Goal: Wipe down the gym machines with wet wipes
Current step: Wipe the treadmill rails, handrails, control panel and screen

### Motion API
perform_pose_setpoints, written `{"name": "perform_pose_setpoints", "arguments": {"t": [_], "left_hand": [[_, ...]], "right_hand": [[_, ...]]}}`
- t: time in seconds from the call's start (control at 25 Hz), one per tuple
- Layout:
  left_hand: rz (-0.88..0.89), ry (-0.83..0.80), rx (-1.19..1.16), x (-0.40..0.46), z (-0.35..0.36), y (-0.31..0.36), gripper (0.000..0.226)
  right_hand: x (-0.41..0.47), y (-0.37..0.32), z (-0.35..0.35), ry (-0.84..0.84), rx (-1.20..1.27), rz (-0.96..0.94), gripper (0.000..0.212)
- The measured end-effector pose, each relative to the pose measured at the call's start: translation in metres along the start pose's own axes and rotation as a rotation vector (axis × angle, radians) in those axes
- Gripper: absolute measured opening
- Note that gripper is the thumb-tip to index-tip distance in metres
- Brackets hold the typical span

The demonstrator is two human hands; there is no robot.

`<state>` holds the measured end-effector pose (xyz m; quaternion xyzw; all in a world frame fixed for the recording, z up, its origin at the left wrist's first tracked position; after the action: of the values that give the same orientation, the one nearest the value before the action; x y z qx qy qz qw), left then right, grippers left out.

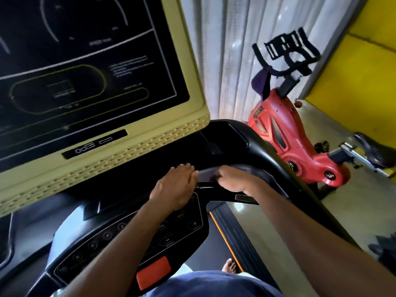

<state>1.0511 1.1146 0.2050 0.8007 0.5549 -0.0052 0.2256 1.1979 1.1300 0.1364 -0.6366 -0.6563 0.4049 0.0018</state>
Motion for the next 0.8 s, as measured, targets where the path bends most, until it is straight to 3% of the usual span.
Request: {"name": "perform_pose_setpoints", "arguments": {"t": [0.08,0.16,0.28,0.4,0.48,0.56,0.64,0.72,0.8], "left_hand": [[-0.010,0.028,-0.110,-0.008,-0.013,-0.022,0.048],[-0.057,0.068,-0.048,-0.024,-0.022,-0.060,0.053],[-0.156,0.050,-0.036,-0.044,-0.019,-0.100,0.064],[-0.154,0.043,-0.053,-0.043,-0.017,-0.097,0.067],[-0.165,0.053,-0.061,-0.044,-0.019,-0.096,0.068],[-0.172,0.050,-0.080,-0.045,-0.020,-0.099,0.069],[-0.189,0.054,-0.091,-0.047,-0.017,-0.101,0.069],[-0.222,0.074,-0.101,-0.046,-0.016,-0.102,0.068],[-0.255,0.089,-0.106,-0.047,-0.018,-0.103,0.067]], "right_hand": [[0.004,-0.040,0.006,0.012,0.052,-0.099,0.020],[0.000,-0.060,0.002,0.085,-0.050,-0.162,0.016],[-0.030,-0.067,-0.034,0.423,-0.062,-0.281,0.023],[-0.054,-0.093,-0.070,0.741,-0.146,-0.562,0.019],[-0.039,-0.100,-0.071,0.747,-0.206,-0.666,0.017],[-0.013,-0.092,-0.047,0.615,-0.270,-0.630,0.019],[-0.002,-0.066,-0.025,0.498,-0.307,-0.619,0.033],[-0.009,-0.050,-0.017,0.459,-0.397,-0.791,0.050],[0.003,-0.053,-0.019,0.439,-0.538,-0.837,0.052]]}}
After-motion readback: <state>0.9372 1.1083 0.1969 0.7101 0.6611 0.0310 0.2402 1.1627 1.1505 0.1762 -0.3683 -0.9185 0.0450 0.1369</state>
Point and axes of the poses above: each hand's wrist, its own x-axis towards the middle knuckle, its own z-axis out of the palm, y = z × x, the point moved 10 cm from there along x, towards the middle knuckle, and after that the axes turned 1 degree about y, right-handed, at the moved point
